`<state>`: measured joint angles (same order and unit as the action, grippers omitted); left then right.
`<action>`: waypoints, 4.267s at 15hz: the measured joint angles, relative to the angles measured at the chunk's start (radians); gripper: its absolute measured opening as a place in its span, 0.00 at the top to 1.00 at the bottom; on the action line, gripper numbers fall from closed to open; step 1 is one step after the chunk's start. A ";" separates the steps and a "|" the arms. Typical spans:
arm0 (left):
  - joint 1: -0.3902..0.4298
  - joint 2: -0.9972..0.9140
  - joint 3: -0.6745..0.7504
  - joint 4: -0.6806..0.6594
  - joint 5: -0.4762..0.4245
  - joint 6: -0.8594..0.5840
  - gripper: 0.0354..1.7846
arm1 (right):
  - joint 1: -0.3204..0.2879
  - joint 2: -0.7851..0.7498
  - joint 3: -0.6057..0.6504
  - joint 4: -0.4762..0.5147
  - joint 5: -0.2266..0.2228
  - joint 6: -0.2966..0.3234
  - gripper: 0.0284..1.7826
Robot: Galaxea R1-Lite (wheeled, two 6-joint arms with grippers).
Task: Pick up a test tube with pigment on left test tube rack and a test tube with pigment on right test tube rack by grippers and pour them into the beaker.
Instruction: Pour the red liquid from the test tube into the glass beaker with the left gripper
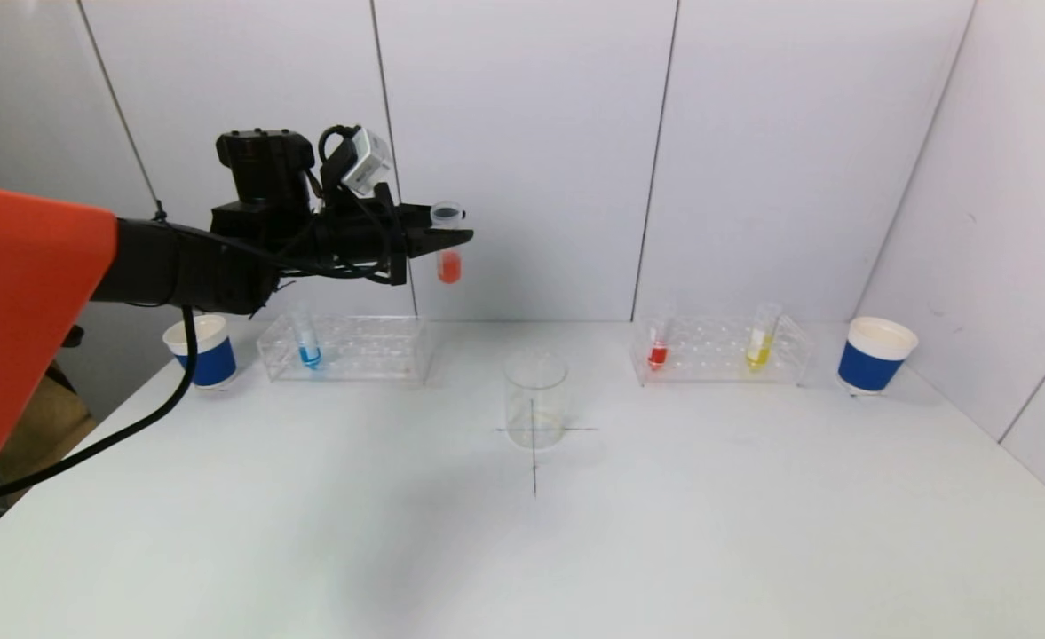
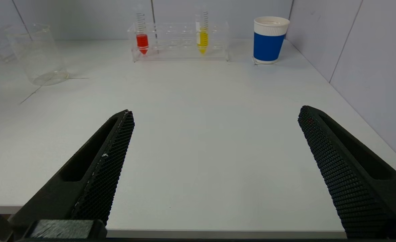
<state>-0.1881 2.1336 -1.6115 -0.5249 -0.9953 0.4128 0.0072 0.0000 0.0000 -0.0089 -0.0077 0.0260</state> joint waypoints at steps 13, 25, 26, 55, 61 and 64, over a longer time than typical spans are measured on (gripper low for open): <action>-0.040 0.138 -0.044 -0.022 -0.137 0.407 0.77 | 0.000 0.000 0.000 0.000 0.001 0.000 0.01; -0.110 0.245 -0.002 -0.209 -0.145 0.681 0.77 | 0.000 0.000 0.000 0.000 0.000 0.000 0.01; -0.112 0.251 -0.003 -0.209 -0.142 0.698 0.77 | 0.000 0.000 0.000 0.000 0.001 0.000 0.01; -0.140 0.306 -0.010 -0.210 0.043 1.216 0.77 | 0.000 0.000 0.000 0.000 0.000 0.000 0.01; -0.158 0.296 -0.002 -0.216 0.072 1.268 0.77 | 0.000 0.000 0.000 0.000 0.000 0.000 0.01; -0.163 0.294 0.010 -0.219 0.092 1.330 0.77 | 0.000 0.000 0.000 0.000 0.001 0.000 0.01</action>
<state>-0.3506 2.4274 -1.6019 -0.7440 -0.9034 1.7423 0.0072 0.0000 0.0000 -0.0089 -0.0070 0.0260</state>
